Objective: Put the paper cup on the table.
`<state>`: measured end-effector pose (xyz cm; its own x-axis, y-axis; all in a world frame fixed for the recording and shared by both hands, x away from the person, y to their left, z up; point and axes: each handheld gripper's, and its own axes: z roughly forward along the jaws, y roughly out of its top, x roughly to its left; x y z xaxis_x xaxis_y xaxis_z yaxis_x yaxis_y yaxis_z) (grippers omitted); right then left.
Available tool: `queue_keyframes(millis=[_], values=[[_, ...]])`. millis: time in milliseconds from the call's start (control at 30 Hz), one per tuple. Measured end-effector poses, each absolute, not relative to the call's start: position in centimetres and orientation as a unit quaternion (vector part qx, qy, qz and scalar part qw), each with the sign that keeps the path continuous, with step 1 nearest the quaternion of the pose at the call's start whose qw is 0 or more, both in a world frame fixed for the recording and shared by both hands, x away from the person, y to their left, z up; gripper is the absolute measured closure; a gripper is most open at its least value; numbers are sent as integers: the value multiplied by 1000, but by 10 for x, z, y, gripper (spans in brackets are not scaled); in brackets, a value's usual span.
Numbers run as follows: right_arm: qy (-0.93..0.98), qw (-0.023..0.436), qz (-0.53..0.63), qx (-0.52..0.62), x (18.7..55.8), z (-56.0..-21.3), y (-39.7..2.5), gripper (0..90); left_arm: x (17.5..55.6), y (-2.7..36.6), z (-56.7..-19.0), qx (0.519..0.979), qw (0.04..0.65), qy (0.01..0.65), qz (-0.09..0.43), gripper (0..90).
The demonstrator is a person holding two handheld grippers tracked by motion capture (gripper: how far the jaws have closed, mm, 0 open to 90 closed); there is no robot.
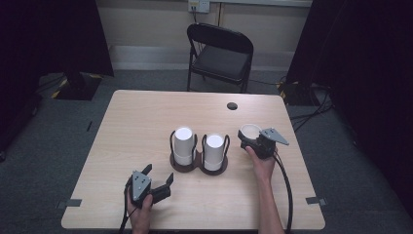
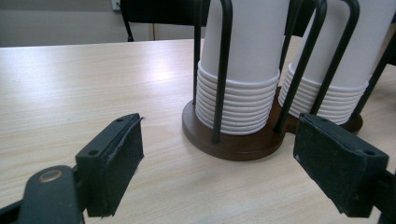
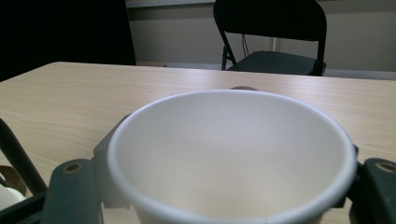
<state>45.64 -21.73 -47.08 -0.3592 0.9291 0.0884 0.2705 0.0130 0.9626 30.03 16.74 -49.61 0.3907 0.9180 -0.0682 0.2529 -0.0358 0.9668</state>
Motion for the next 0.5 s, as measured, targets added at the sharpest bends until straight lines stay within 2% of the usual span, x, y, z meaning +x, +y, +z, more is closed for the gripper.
queue_keyframes(millis=[133,500], values=[[640,318,516,472,459,-475,-216,250,298,171,-497,632,542,457,314,159],[649,316,507,472,461,-487,-212,246,298,170,-497,634,536,456,320,159]])
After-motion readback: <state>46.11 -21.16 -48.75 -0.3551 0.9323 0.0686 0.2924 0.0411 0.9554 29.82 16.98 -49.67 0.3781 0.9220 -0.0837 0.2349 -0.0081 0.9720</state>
